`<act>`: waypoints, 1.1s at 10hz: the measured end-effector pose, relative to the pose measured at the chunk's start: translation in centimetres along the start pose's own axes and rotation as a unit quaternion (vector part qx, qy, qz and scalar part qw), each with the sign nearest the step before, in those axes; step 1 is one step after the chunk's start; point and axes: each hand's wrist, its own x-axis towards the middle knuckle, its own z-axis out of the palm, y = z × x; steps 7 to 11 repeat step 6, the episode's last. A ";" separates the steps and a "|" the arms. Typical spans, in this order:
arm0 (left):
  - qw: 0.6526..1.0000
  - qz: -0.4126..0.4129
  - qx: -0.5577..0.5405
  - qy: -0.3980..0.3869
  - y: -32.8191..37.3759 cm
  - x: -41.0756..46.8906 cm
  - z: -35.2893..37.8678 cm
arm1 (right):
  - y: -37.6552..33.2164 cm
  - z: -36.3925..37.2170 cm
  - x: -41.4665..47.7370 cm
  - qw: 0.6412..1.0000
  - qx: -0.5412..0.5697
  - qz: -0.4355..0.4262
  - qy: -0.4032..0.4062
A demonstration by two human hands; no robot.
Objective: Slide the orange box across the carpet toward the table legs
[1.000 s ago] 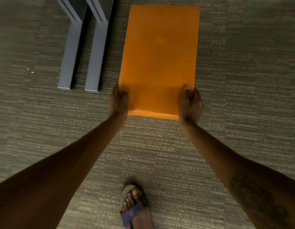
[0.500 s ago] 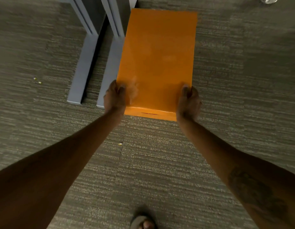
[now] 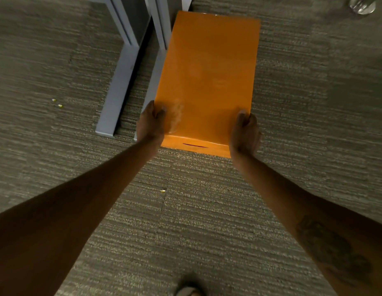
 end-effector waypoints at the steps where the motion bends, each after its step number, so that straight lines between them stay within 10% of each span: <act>1: 0.998 0.034 0.060 -0.014 -0.2 -0.6 -0.4 | 0.0 -0.6 0.0 0.999 -0.012 -0.002 -0.036; 4: 0.935 0.190 0.298 0.034 -0.8 -6.1 -0.8 | 1.8 -4.1 -2.9 0.981 -0.078 -0.108 -0.140; 11: 0.932 0.226 0.282 0.026 0.3 -11.1 0.5 | 2.8 -7.6 -4.6 0.957 -0.149 -0.178 -0.176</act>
